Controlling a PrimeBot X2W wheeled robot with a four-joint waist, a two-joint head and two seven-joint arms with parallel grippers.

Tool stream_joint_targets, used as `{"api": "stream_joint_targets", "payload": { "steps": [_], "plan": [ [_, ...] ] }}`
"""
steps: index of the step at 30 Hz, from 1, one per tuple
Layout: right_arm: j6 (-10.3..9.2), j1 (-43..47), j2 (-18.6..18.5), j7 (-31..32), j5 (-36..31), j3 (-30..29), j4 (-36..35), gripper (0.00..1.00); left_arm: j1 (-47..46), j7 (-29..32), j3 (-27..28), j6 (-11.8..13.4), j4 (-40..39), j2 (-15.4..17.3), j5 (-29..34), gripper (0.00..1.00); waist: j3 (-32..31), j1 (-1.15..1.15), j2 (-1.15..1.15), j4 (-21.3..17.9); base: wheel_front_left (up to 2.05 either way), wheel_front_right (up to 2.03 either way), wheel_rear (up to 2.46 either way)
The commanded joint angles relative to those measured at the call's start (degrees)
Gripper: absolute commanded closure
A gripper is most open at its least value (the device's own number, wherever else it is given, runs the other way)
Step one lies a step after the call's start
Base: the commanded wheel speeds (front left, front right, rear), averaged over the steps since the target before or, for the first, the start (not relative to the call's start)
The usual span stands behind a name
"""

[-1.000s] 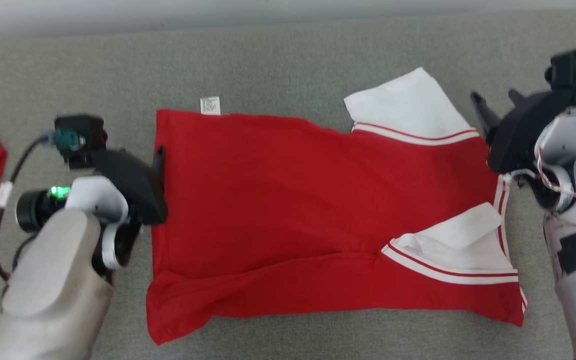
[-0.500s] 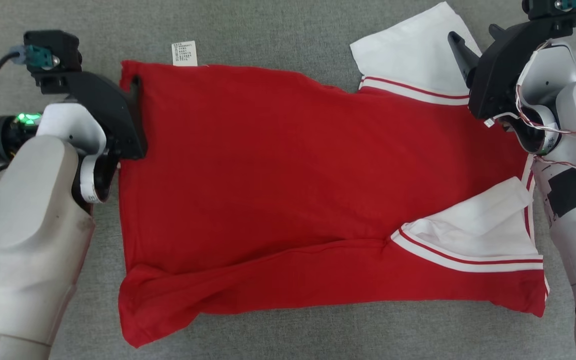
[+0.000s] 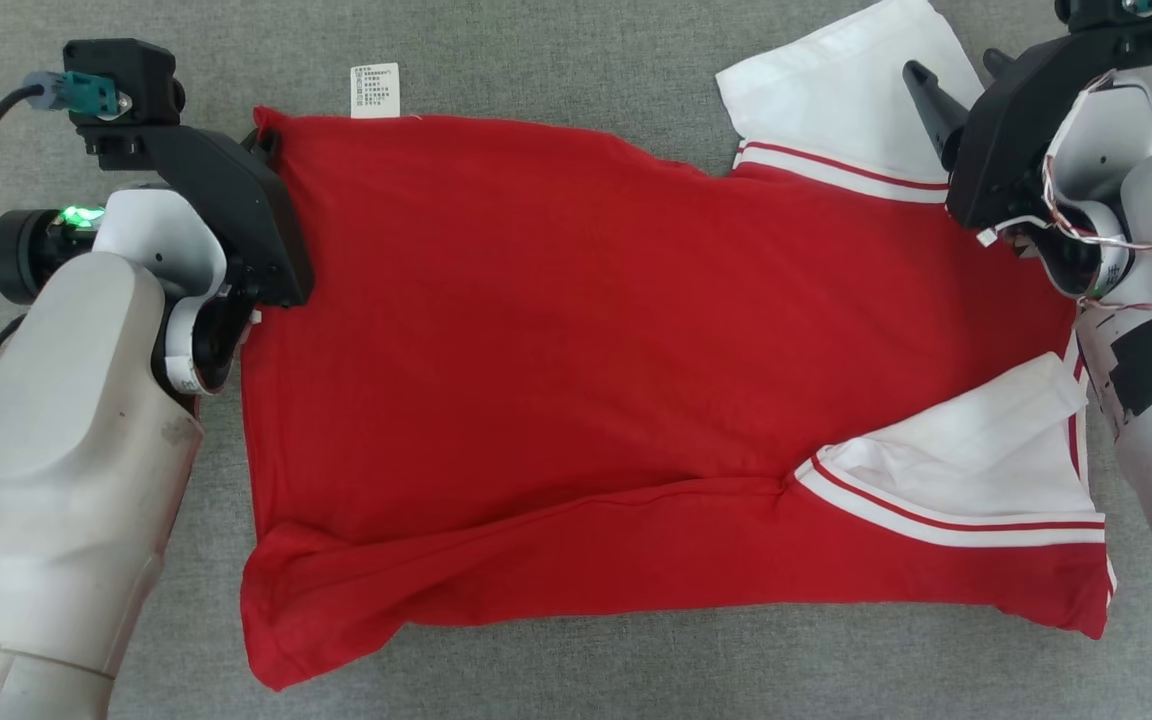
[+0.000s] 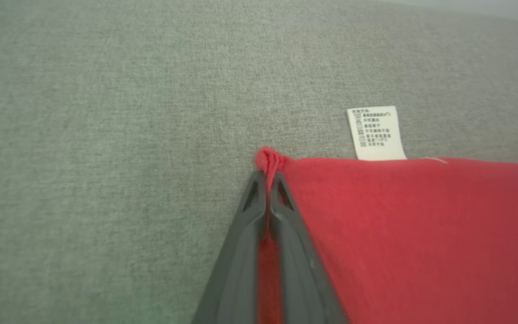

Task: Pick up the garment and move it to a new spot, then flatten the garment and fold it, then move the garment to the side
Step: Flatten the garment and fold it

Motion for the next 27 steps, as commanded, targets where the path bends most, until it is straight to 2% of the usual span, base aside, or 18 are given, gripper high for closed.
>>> {"api": "stream_joint_targets", "payload": {
  "steps": [1,8,10,20,21,22,23,27],
  "plan": [
    [0.01,-0.71,-0.40,-0.43,0.52,-0.02,0.45,0.00,1.81,0.07,-0.41,-0.09,1.26,1.07,0.50,1.00,0.15,0.00,0.00,0.12,0.00,0.00,0.00],
    [0.01,-3.59,-1.05,-0.95,0.53,-0.17,1.96,0.00,1.34,-2.20,1.88,-1.48,0.02,0.82,-2.38,1.00,1.88,0.00,0.00,0.71,0.00,0.00,0.00],
    [0.01,-4.79,-0.77,-0.96,-0.27,0.04,3.11,0.00,1.20,-1.65,2.07,-1.79,-0.45,1.89,-2.58,1.00,2.81,0.00,0.00,0.80,0.00,0.00,0.00],
    [0.02,-7.35,1.36,-0.82,-1.74,-0.16,9.11,0.00,0.87,-1.50,1.80,-1.15,-2.50,1.90,-2.89,1.00,4.89,0.00,0.00,1.83,0.00,0.00,0.00],
    [0.02,-7.46,1.75,-0.60,-1.41,0.04,9.62,0.11,0.95,-1.59,1.76,-1.12,-2.67,1.82,-2.94,1.00,4.99,0.00,0.00,1.92,0.00,0.00,0.00],
    [0.09,-7.52,2.04,-0.34,-1.19,0.51,9.99,0.69,1.04,-1.68,1.71,-1.14,-2.77,1.78,-2.97,1.00,5.01,0.00,0.00,1.99,0.00,0.00,0.00],
    [0.09,-7.55,2.14,-0.39,-1.02,0.84,10.29,1.00,1.07,-1.90,1.69,-1.02,-2.90,1.76,-2.91,1.00,5.02,0.00,0.00,2.06,0.00,0.00,0.00],
    [0.02,-8.50,0.73,-4.27,-1.63,0.75,10.45,1.00,1.30,-4.53,2.13,-0.63,-3.58,1.84,-2.34,1.00,4.68,0.00,0.00,2.36,0.00,0.00,0.00]
  ]
}}
